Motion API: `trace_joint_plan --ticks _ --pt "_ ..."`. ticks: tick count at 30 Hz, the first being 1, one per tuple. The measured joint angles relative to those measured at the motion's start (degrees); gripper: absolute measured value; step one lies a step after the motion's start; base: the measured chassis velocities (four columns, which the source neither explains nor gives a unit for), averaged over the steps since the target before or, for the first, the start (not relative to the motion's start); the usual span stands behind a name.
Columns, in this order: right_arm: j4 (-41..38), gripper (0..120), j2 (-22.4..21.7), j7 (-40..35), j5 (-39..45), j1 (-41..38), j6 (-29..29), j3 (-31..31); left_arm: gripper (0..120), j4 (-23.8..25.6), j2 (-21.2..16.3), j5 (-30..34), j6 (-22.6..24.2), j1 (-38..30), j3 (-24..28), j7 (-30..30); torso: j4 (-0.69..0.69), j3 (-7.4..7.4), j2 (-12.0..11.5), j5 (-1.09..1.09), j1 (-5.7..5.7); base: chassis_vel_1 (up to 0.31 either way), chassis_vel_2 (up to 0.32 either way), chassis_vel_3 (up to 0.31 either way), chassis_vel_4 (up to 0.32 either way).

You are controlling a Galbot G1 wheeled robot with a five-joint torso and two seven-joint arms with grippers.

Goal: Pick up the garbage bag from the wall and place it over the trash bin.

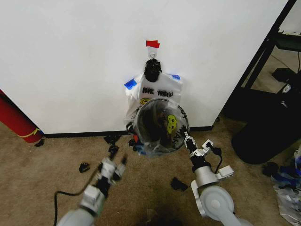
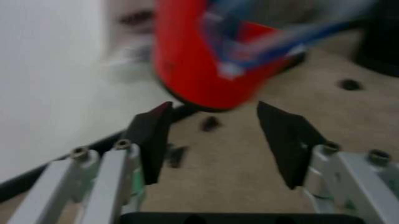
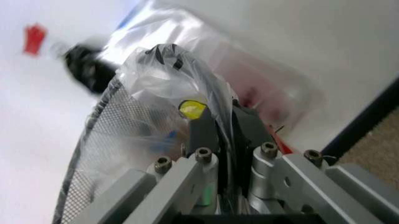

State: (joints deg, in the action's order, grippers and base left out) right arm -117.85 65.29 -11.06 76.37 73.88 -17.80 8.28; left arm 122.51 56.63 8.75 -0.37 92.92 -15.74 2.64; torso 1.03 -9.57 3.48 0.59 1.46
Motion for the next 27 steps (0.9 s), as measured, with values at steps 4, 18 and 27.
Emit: trace_joint_plan --ticks 4,18,27 --pt "0.33 1 3.24 -4.23 1.30 -0.52 1.40 0.71 81 -1.95 0.77 2.54 -6.45 -1.35 1.10 -5.10 0.01 0.00 -0.01 0.00 0.00 0.000 0.000 0.000 0.000" --pt "-1.15 1 5.25 -4.90 0.25 1.71 2.76 -0.64 100 -4.01 2.77 8.22 -6.09 -5.04 1.26 -1.64 0.01 0.00 -0.01 0.00 0.00 0.000 0.000 0.000 0.000" --pt "-3.36 1 5.85 -5.08 -0.50 2.77 3.47 -2.03 100 -4.37 4.61 7.51 -5.76 -5.45 1.12 -1.14 0.01 0.00 -0.01 0.00 0.00 0.000 0.000 0.000 0.000"
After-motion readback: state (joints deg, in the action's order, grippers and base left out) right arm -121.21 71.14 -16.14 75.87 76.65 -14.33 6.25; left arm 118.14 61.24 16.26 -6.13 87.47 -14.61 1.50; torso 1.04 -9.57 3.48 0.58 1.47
